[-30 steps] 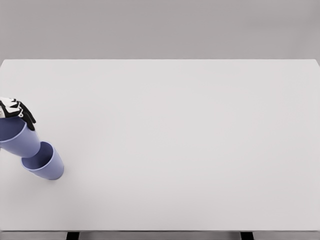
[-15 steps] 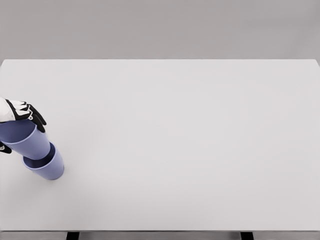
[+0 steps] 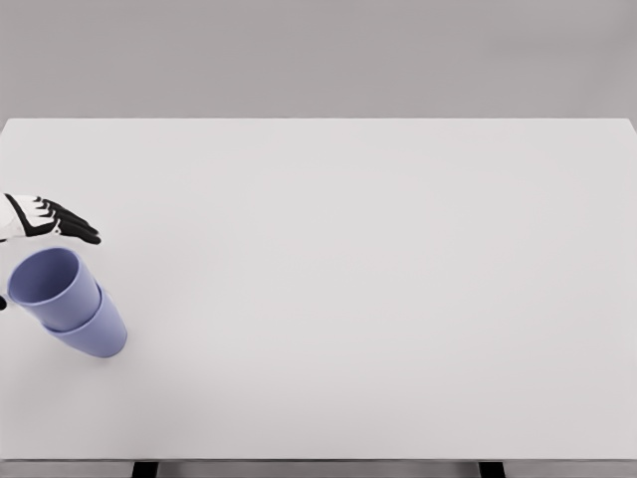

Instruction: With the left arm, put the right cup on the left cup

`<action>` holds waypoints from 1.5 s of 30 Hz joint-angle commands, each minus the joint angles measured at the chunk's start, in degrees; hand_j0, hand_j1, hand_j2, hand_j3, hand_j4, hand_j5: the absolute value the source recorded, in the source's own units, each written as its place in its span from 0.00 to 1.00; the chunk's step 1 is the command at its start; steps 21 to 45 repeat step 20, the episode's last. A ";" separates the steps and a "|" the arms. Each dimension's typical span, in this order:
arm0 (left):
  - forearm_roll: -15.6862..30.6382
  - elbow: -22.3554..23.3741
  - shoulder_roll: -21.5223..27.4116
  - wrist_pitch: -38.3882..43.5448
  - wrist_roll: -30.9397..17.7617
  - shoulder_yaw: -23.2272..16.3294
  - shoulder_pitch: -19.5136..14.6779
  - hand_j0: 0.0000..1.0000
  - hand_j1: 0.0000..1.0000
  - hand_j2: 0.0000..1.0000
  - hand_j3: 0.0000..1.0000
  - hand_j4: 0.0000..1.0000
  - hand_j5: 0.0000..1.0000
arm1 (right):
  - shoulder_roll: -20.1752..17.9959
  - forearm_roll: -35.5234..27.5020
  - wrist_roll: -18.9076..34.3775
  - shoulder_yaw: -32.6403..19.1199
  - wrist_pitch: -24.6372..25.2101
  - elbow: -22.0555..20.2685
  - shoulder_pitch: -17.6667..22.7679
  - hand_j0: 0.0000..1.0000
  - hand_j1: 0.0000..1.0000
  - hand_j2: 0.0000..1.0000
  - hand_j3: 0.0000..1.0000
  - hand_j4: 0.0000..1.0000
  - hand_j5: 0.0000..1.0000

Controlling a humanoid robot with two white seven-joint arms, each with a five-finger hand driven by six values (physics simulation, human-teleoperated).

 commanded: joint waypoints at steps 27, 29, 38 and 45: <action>-1.68 0.18 -31.67 0.17 3.20 5.01 -9.12 1.00 1.00 1.00 1.00 1.00 1.00 | 0.00 -0.03 0.01 -0.04 -0.01 0.00 0.00 1.00 1.00 1.00 1.00 1.00 1.00; -1.68 0.18 -31.67 0.17 3.20 5.01 -9.12 1.00 1.00 1.00 1.00 1.00 1.00 | 0.00 -0.03 0.01 -0.04 -0.01 0.00 0.00 1.00 1.00 1.00 1.00 1.00 1.00; -1.68 0.18 -31.67 0.17 3.20 5.01 -9.12 1.00 1.00 1.00 1.00 1.00 1.00 | 0.00 -0.03 0.01 -0.04 -0.01 0.00 0.00 1.00 1.00 1.00 1.00 1.00 1.00; -1.68 0.18 -31.67 0.17 3.20 5.01 -9.12 1.00 1.00 1.00 1.00 1.00 1.00 | 0.00 -0.03 0.01 -0.04 -0.01 0.00 0.00 1.00 1.00 1.00 1.00 1.00 1.00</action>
